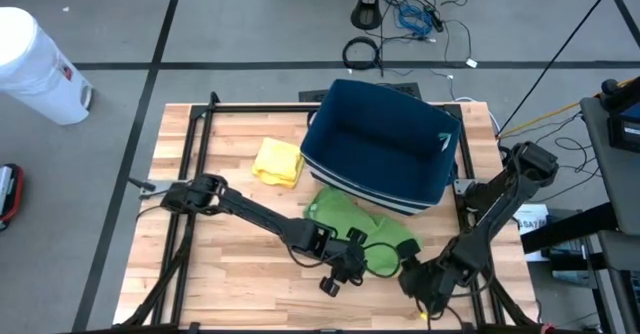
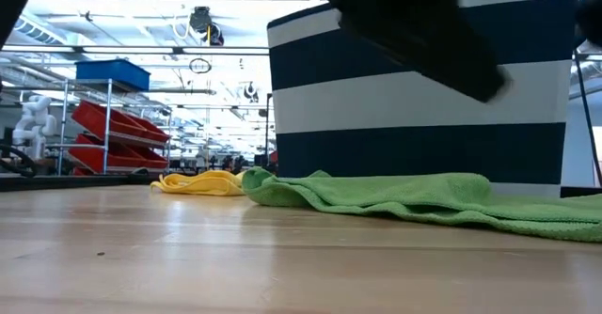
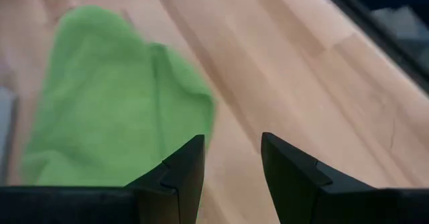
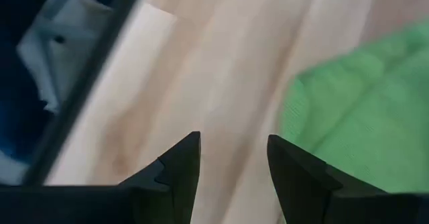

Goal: Fold towel
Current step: Fold the green towel

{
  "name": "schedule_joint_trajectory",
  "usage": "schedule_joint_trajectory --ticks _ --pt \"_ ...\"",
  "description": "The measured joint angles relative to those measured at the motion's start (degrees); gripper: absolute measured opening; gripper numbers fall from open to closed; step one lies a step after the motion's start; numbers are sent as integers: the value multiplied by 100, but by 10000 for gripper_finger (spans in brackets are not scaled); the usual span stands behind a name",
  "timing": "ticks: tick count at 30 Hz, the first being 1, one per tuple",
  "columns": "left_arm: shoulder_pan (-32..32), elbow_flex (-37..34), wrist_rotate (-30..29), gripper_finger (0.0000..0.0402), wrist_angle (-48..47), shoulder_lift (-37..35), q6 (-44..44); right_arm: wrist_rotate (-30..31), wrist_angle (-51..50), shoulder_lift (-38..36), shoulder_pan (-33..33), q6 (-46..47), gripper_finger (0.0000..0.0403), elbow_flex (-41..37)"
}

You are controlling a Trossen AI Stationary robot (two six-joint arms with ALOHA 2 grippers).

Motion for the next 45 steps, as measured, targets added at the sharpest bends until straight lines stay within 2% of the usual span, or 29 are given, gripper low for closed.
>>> schedule_joint_trajectory --ticks 5,11,17,35,38,45 --pt "13 -11 62 154 158 341 -46 524 345 -34 10 249 155 -557" --pt "19 -9 87 154 678 649 -79 569 630 -40 -49 292 127 -947" --pt "23 -3 298 154 1405 641 -84 995 601 -40 -123 327 105 -1108" --pt "159 -1 405 154 2236 1164 -352 950 995 -40 -229 546 99 -1535" --pt "175 -3 404 154 2355 1195 -425 951 998 -40 -244 545 80 -1535" --pt "213 -3 404 154 2468 1210 -466 670 978 -40 -337 506 7 -1535"
